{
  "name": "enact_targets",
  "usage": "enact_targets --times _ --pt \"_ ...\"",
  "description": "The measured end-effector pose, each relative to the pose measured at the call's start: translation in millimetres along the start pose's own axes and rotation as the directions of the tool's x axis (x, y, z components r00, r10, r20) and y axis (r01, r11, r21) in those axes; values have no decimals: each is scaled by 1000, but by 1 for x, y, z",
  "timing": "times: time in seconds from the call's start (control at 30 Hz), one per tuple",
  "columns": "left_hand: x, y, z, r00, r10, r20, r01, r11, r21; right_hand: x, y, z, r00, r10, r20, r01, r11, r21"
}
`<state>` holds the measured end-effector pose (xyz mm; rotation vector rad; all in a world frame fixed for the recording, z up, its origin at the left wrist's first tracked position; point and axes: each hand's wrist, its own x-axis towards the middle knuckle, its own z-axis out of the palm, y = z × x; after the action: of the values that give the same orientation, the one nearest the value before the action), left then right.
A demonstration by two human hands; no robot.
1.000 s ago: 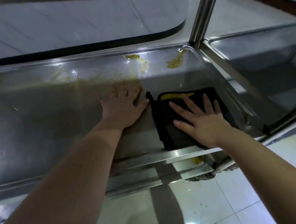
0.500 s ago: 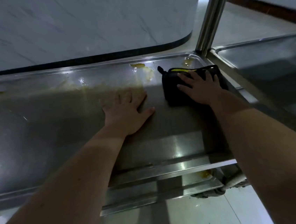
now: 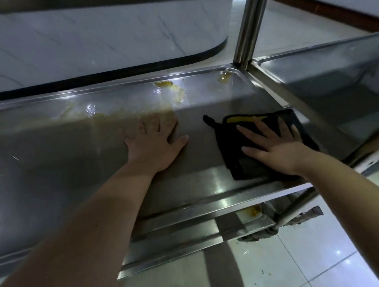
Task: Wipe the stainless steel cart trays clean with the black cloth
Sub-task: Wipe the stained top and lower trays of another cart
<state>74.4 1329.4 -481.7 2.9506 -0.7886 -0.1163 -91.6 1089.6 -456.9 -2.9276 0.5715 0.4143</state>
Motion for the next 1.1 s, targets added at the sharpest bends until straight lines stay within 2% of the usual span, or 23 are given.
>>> enact_targets --times 0.2,0.37,0.5,0.67,0.83,0.93,0.97,1.1 --pt "3 -1 4 1000 9 -17 -8 999 46 125 -33 -30 994 51 -101 -52 999 -11" --pt "7 -3 6 1000 7 -27 -5 997 81 162 -50 -32 981 117 -155 -117 993 8" --pt "8 0 5 1000 4 -15 -3 997 83 132 -45 -28 989 58 -137 -62 998 -21" --pt "4 0 0 1000 -6 5 6 998 55 36 -53 4 993 -57 -107 54 998 -32" --pt "-3 0 -9 999 0 46 2 999 -52 -51 -70 24 980 -192 -51 189 980 -58" --pt "-10 -12 -19 998 22 59 -8 973 -231 -58 -72 26 980 -189 -56 186 981 -53" --pt "-13 -22 -22 998 25 61 -11 974 -226 -57 -74 26 982 -181 -52 179 983 -52" --pt "-23 -89 -23 1000 -15 21 15 1000 -13 -56 -78 24 985 -169 -34 167 983 -71"
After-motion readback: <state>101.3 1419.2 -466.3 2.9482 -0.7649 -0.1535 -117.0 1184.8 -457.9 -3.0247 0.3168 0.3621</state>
